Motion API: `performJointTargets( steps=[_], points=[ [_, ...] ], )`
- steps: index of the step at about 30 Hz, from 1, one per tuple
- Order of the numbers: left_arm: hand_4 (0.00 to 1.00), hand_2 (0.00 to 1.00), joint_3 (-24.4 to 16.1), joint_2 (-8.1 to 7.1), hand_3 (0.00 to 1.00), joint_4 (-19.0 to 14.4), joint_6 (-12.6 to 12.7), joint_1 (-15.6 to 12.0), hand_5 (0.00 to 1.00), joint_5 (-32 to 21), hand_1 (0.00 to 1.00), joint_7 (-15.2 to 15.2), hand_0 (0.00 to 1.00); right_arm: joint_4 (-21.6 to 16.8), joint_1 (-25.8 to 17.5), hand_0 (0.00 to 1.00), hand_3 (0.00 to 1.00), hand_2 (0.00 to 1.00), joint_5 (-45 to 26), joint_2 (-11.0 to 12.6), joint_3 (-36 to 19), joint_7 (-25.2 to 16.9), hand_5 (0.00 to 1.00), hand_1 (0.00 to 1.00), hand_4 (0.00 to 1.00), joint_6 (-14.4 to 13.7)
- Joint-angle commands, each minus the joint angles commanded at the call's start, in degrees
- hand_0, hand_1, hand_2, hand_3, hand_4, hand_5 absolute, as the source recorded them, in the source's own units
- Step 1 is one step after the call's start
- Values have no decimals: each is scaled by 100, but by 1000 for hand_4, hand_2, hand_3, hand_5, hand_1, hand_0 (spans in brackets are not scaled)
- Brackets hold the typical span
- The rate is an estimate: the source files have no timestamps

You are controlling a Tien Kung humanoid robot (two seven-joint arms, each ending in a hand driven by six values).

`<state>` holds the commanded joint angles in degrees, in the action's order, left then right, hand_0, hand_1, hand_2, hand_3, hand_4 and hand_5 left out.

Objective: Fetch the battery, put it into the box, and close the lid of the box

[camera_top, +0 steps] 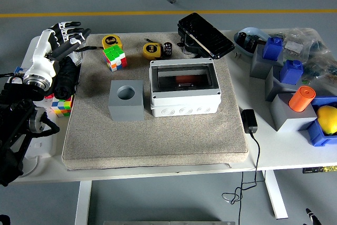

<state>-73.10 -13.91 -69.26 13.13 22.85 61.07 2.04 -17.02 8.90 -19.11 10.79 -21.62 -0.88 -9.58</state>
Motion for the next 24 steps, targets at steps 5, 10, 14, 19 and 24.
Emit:
performJointTargets(
  steps=[5, 10, 14, 19, 24],
  points=[
    [949, 594, -102, -33, 610, -9, -14, -5, 316, 1, 638, -9, 600, -9, 15, 727, 596, 654, 27, -6, -25, -7, 620, 666, 998, -13],
    [941, 594, -125, -47, 611, -11, -26, -22, 306, 1, 636, -18, 601, -7, 25, 724, 596, 654, 26, 1, -34, 4, 620, 667, 998, -24],
    [939, 593, -130, -51, 611, -7, -37, -37, 305, -2, 634, -26, 600, -4, 24, 725, 596, 654, 19, 6, -32, 10, 620, 667, 998, -28],
    [936, 592, -138, -61, 610, -10, -43, -43, 303, -13, 633, -27, 600, -6, 20, 725, 597, 654, 22, 1, -24, 4, 620, 666, 998, -27],
    [936, 592, -128, -63, 610, -4, -51, -43, 303, -18, 633, -32, 600, -2, 10, 725, 597, 654, 7, -1, 13, 4, 620, 666, 998, -16]
  ],
)
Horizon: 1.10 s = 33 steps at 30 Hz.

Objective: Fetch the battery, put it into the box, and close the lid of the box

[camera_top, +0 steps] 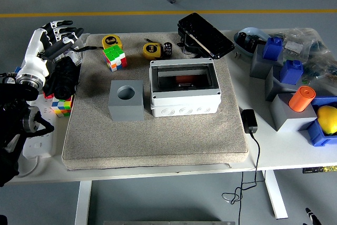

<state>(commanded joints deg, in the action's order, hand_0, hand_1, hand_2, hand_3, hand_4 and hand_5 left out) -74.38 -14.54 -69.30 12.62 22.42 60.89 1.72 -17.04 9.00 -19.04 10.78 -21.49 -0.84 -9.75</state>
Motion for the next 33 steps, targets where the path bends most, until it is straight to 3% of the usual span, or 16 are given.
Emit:
performJointTargets(
  steps=[33],
  points=[
    [933, 590, 42, 9, 611, -46, 2, 48, 305, -44, 631, 26, 600, 2, -8, 726, 597, 654, 1, 22, -13, 6, 620, 667, 998, -4]
  ],
)
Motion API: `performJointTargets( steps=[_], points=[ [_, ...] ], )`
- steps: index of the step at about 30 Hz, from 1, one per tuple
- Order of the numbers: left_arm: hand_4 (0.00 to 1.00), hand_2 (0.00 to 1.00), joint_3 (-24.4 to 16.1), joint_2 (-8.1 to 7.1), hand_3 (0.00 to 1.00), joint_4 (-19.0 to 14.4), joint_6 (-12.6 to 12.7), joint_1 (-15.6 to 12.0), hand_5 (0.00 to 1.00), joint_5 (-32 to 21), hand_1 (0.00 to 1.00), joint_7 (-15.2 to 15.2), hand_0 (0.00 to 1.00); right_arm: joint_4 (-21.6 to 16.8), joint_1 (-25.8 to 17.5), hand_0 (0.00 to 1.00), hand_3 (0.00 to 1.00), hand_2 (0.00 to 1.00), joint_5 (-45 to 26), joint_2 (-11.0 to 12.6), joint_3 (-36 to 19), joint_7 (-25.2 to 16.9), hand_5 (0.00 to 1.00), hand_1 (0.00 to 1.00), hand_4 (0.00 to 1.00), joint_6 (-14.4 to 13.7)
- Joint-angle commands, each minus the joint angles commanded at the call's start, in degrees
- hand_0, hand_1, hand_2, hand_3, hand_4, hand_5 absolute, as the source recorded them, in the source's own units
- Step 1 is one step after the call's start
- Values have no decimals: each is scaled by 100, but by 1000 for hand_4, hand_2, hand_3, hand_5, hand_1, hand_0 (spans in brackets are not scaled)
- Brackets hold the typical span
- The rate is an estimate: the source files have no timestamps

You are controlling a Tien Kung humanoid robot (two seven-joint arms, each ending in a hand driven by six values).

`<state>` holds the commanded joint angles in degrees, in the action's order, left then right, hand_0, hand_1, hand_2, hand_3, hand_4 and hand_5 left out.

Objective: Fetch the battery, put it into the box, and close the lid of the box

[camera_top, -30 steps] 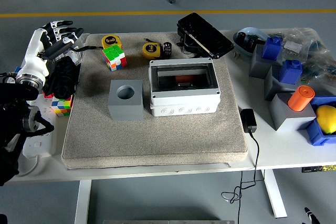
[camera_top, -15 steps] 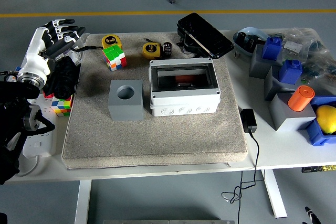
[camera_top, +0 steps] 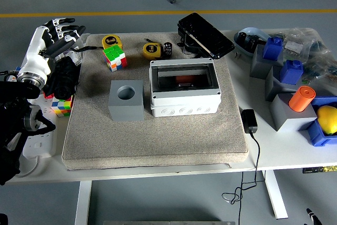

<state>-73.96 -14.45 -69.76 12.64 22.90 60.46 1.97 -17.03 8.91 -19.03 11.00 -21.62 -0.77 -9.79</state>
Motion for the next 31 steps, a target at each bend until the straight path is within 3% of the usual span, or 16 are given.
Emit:
performJointTargets(
  steps=[31],
  points=[
    [934, 588, 23, 19, 610, 4, -8, 10, 310, -2, 629, -29, 597, 0, -4, 726, 598, 654, 14, -25, -53, -5, 620, 667, 998, 13]
  ],
)
